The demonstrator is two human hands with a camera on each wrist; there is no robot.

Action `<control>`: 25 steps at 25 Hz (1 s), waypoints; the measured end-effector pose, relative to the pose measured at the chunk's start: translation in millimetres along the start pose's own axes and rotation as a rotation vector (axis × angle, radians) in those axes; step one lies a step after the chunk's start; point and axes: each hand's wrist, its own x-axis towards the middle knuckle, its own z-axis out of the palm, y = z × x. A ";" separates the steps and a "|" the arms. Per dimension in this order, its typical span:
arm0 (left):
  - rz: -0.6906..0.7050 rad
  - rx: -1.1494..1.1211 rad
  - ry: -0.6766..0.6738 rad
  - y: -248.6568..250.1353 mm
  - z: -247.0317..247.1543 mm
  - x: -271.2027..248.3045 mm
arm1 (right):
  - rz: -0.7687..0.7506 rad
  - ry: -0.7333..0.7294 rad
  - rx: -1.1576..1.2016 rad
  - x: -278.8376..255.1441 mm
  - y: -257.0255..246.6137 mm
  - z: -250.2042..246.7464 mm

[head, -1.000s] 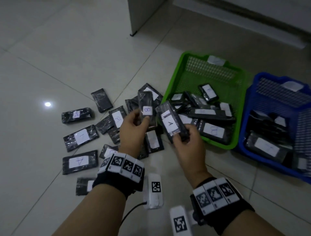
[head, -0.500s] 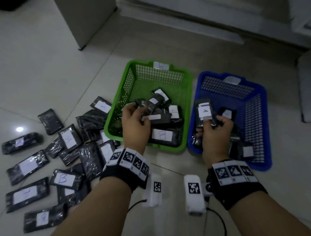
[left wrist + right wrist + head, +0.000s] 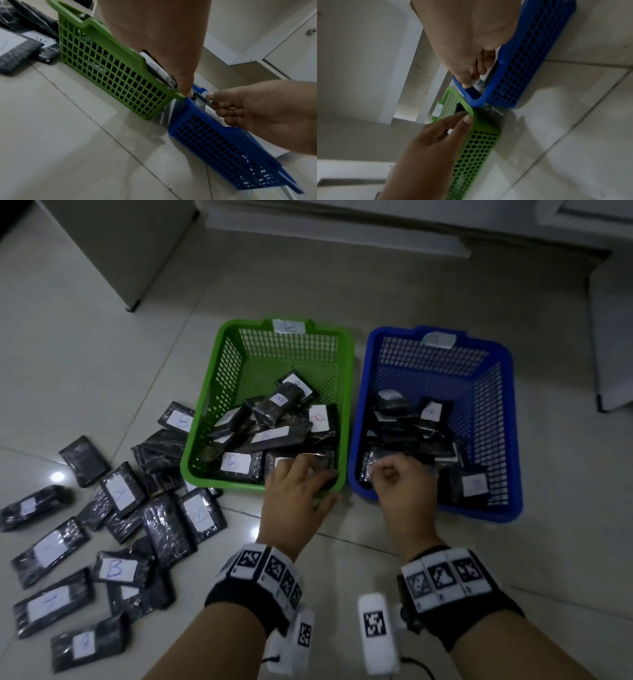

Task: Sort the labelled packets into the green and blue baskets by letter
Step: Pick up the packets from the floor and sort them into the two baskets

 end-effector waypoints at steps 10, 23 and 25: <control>-0.078 -0.059 -0.088 -0.3 -1.5 -20.5 | -0.097 -0.154 -0.201 -33.8 -4.5 6.6; -0.804 0.025 -0.050 -181.5 -70.9 -107.1 | -0.029 -0.530 -0.173 -118.6 -75.2 152.7; -0.923 0.037 -0.151 -195.9 -71.3 -111.1 | 0.041 -0.547 -0.190 -119.9 -82.8 183.0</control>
